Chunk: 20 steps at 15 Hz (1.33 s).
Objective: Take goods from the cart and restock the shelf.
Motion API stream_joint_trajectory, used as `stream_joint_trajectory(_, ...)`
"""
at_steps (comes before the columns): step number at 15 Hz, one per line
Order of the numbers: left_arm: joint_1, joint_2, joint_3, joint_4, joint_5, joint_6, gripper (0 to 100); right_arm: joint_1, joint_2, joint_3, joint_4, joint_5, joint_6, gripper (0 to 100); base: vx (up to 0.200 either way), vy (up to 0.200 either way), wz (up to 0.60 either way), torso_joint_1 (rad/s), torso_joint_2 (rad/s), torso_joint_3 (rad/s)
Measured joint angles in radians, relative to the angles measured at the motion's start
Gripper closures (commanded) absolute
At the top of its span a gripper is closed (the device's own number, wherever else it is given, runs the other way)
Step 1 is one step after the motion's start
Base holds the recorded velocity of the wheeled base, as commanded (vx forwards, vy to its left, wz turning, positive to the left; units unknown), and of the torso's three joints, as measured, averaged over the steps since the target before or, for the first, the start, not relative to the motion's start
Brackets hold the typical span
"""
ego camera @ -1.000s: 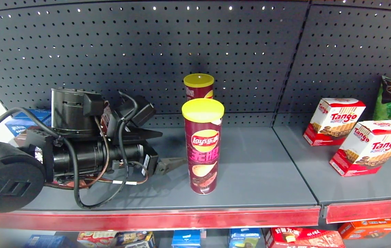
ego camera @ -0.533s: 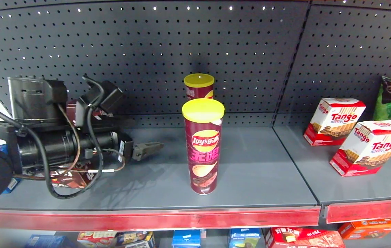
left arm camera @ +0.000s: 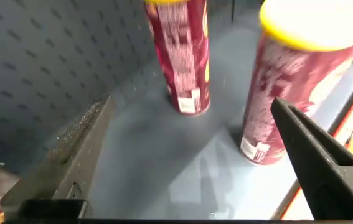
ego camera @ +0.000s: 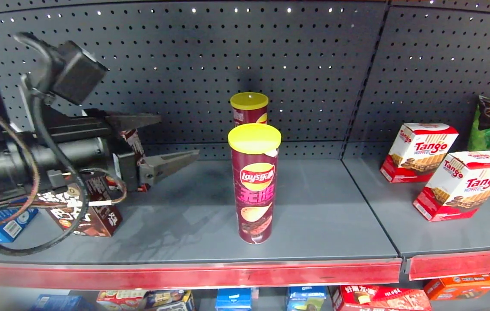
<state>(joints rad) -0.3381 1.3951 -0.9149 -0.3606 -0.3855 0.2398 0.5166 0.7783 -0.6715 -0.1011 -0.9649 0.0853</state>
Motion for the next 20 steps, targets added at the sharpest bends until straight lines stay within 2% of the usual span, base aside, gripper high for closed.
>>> stream_joint_trajectory(2, 0.008, -0.094, 0.029, 0.003, 0.003, -0.016, 0, -0.001, -0.010, 0.018, 0.001, 0.000, 0.000, 0, 0.000, 0.000, 0.00, 0.000, 0.00, 0.000)
stream_joint_trajectory(4, 0.051, -0.222, 0.079, 0.003, 0.015, -0.031, 0, -0.011, -0.017, 0.039, 0.000, 0.000, 0.000, 0, 0.000, 0.000, 0.00, 0.000, 0.00, 0.000)
stream_joint_trajectory(7, 0.137, -0.419, 0.133, 0.021, 0.087, -0.041, 0, -0.026, -0.019, 0.047, 0.000, 0.000, 0.000, 0, 0.000, 0.000, 0.00, 0.000, 0.00, 0.000)
stream_joint_trajectory(9, 0.172, -0.565, 0.147, 0.109, 0.160, -0.054, 0, -0.032, -0.019, 0.054, 0.000, 0.000, 0.002, 0, 0.000, 0.000, 0.00, 0.000, 0.00, 0.000)
stream_joint_trajectory(12, 0.203, -0.800, 0.185, 0.277, 0.284, -0.126, 0, -0.053, -0.024, 0.063, 0.000, 0.000, 0.002, 0, 0.000, 0.000, 0.00, 0.000, 0.00, 0.000)
stream_joint_trajectory(13, 0.213, -0.876, 0.197, 0.354, 0.309, -0.140, 0, -0.054, -0.025, 0.063, 0.000, 0.000, 0.002, 0, 0.000, 0.000, 0.00, 0.000, 0.00, 0.000)
stream_joint_trajectory(15, 0.237, -1.010, 0.218, 0.513, 0.345, -0.158, 0, -0.056, -0.027, 0.061, 0.000, 0.000, 0.001, 0, 0.000, 0.000, 0.00, 0.000, 0.00, 0.000)
stream_joint_trajectory(18, 0.253, -1.174, 0.257, 0.682, 0.372, -0.164, 0, -0.057, -0.029, 0.054, 0.000, 0.000, 0.000, 0, 0.000, 0.000, 0.00, 0.000, 0.00, 0.000)
stream_joint_trajectory(20, 0.276, -1.242, 0.277, 0.715, 0.394, -0.167, 0, -0.057, -0.030, 0.053, 0.000, 0.000, -0.001, 0, 0.000, 0.000, 0.00, 0.000, 0.00, 0.000)
